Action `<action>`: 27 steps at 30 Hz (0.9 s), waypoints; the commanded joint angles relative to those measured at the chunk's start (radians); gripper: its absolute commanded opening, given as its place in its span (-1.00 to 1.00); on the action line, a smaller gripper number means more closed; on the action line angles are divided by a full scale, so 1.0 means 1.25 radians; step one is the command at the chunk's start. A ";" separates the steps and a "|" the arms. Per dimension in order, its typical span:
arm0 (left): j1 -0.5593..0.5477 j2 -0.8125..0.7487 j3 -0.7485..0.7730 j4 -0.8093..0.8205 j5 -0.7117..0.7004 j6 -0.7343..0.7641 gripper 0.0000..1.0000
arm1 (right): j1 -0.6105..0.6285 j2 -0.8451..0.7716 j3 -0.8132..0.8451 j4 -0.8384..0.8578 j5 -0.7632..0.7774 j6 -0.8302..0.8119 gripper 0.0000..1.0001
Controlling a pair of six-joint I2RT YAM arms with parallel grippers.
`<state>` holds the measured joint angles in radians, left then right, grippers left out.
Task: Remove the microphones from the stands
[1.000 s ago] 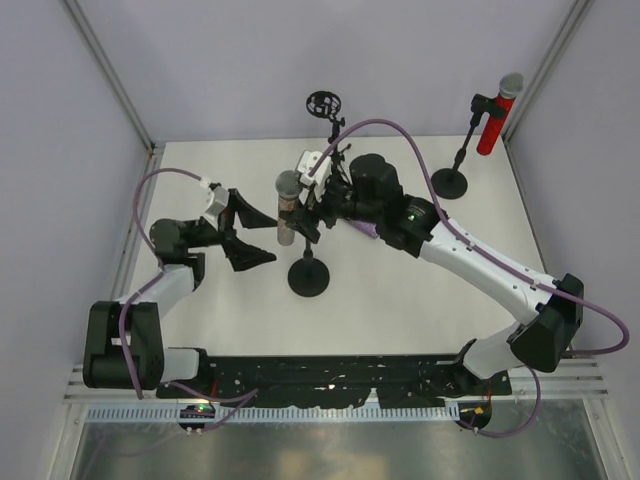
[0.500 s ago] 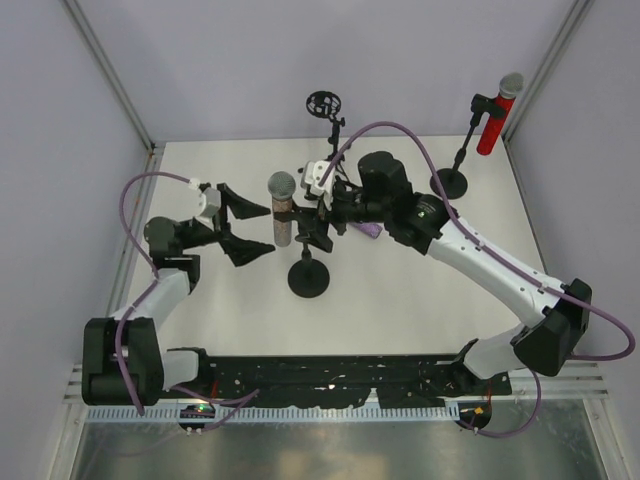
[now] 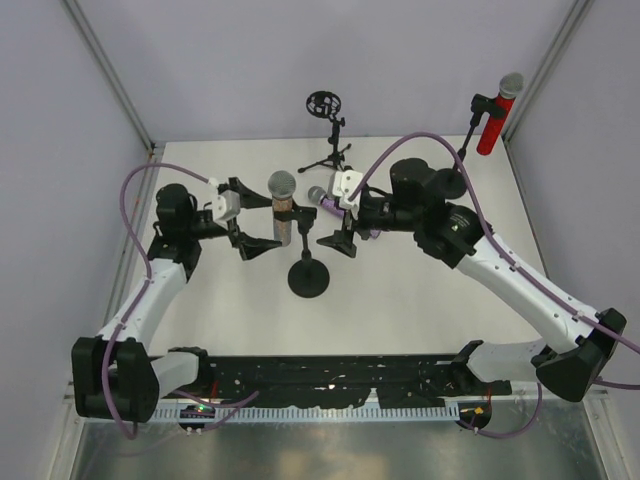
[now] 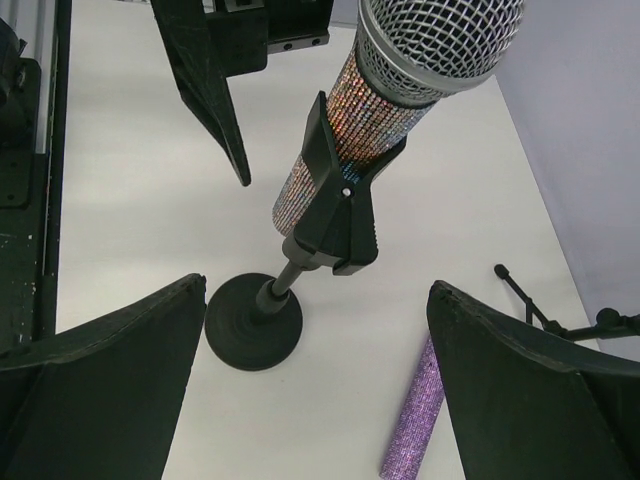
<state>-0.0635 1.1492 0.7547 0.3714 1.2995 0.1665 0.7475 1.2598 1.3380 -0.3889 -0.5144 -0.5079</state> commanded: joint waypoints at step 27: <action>-0.099 0.007 -0.082 0.137 -0.015 -0.080 0.04 | -0.014 0.002 -0.029 0.105 -0.036 0.037 0.91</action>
<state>-0.1822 1.1709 0.6636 0.4126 1.2442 0.1410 0.7311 1.2766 1.2968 -0.3393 -0.5884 -0.4934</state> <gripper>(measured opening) 0.545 0.954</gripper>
